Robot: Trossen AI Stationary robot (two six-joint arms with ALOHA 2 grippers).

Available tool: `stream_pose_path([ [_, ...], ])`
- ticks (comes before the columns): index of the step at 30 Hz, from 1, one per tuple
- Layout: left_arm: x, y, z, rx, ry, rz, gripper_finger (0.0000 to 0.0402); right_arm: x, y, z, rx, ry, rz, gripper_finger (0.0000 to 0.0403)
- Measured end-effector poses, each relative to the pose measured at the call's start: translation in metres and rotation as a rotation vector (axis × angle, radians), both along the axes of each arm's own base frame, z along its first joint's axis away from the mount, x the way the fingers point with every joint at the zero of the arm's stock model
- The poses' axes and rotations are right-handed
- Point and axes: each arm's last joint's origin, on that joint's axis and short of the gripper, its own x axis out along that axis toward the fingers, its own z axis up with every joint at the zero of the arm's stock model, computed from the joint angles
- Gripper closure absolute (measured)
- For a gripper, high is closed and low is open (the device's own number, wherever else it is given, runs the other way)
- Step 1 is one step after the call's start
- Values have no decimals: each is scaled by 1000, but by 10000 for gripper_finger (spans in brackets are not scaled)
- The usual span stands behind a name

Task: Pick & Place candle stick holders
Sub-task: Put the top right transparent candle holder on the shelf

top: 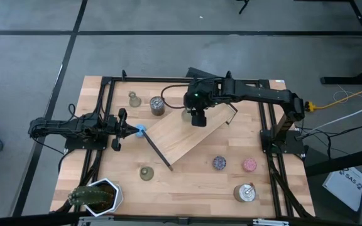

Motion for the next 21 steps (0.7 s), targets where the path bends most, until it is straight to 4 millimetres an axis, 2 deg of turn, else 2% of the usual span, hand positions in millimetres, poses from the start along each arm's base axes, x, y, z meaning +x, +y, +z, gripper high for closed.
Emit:
stream_pose_path([
  [21,0,0,0,0,0,-1,391,-1,0,0,1,13,2,224],
])
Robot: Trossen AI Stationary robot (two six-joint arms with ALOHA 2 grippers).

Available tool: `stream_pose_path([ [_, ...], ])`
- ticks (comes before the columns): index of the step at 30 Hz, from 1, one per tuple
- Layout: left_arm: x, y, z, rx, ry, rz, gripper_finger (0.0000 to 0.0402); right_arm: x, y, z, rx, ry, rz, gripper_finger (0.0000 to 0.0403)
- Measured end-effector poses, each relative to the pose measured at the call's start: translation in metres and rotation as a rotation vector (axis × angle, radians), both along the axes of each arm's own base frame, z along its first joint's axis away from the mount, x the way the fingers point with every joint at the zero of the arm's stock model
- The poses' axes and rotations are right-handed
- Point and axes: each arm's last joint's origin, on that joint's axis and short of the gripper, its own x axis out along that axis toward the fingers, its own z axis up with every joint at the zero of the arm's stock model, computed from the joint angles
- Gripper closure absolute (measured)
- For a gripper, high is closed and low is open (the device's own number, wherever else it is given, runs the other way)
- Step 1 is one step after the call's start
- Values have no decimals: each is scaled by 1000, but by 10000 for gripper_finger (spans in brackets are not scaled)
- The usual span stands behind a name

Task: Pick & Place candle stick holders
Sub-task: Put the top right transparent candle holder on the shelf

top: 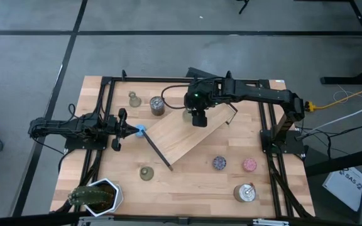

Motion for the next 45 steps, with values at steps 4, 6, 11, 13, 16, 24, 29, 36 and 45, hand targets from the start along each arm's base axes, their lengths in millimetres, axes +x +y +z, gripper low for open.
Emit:
stream_pose_path([
  [4,0,0,0,0,0,1,391,-3,5,5,-10,-10,26,224],
  [6,0,0,0,0,0,0,389,-6,8,9,-11,-26,37,224],
  [11,0,0,0,0,-1,0,390,-12,14,19,-15,-62,54,224],
  [13,0,0,0,0,0,0,391,-12,15,20,-16,-66,57,224],
  [16,0,0,0,0,0,0,391,-14,16,21,-15,-61,57,224],
  [24,0,0,0,0,0,0,391,-17,16,24,-16,-71,57,224],
  [29,0,0,0,0,0,0,390,-17,17,24,-14,-64,57,224],
  [36,0,0,0,0,0,0,391,-17,22,24,-15,-64,70,224],
  [45,0,0,0,0,0,0,389,-17,25,24,-14,-60,78,224],
])
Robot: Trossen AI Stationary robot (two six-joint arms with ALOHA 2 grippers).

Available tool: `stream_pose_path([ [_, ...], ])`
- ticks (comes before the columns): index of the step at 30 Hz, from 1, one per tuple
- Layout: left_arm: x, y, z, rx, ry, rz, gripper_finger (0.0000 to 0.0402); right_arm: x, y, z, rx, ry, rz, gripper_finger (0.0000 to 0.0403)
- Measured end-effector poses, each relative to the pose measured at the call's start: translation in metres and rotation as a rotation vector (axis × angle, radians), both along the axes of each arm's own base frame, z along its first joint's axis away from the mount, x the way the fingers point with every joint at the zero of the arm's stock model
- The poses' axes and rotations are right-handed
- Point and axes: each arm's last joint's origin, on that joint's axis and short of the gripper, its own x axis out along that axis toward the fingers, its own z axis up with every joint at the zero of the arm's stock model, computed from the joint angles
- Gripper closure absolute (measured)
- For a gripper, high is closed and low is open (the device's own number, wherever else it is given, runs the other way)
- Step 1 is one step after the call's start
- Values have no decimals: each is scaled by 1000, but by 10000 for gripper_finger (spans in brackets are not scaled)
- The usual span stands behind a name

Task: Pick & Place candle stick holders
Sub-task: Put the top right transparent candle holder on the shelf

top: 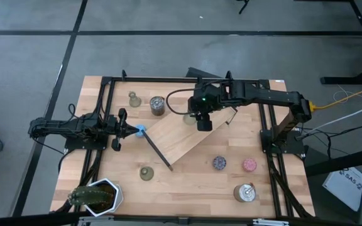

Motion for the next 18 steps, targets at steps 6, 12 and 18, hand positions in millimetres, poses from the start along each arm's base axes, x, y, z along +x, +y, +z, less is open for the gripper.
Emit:
stream_pose_path([
  [6,0,0,0,0,0,0,391,0,0,-3,0,10,0,224],
  [12,0,0,0,0,0,0,389,2,-1,-13,-28,29,-20,224],
  [18,0,0,0,0,0,0,391,6,-2,-11,-30,-21,-23,224],
])
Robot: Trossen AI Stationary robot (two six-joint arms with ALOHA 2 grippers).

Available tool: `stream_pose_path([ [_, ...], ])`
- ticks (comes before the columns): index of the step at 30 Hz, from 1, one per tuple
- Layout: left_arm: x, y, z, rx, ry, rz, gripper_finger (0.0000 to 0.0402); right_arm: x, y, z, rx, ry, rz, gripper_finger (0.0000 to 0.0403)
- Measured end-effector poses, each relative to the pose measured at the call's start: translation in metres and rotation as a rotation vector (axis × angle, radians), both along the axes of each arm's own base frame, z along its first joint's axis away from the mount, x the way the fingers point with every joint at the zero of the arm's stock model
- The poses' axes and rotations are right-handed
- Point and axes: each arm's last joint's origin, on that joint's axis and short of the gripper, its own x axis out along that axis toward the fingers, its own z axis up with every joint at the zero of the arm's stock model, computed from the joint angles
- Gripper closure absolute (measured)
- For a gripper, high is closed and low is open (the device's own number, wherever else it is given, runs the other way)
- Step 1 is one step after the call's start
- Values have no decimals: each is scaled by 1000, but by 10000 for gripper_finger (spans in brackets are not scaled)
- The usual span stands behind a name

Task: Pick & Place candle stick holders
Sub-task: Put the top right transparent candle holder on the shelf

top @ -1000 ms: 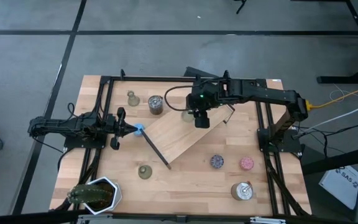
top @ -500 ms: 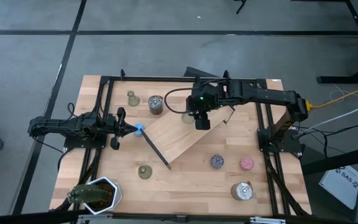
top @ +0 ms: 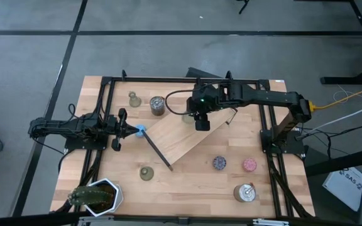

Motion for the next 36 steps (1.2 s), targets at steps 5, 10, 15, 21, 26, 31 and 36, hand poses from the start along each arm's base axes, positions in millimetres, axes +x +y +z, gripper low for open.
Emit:
stream_pose_path([
  [5,0,0,0,0,0,0,389,3,-2,0,4,-19,-13,224],
  [10,0,0,0,0,0,0,391,4,-7,-2,6,-17,-28,224],
  [15,0,0,0,0,0,0,389,5,-9,-1,6,-28,-34,224],
  [21,0,0,0,0,0,0,391,4,-10,-2,6,-22,-34,224],
  [26,0,0,0,0,0,0,389,-1,-5,-1,8,16,-23,224],
  [31,0,0,0,0,0,0,390,-9,11,4,11,26,18,224],
  [36,0,0,0,0,-1,0,390,-12,20,8,30,18,22,224],
])
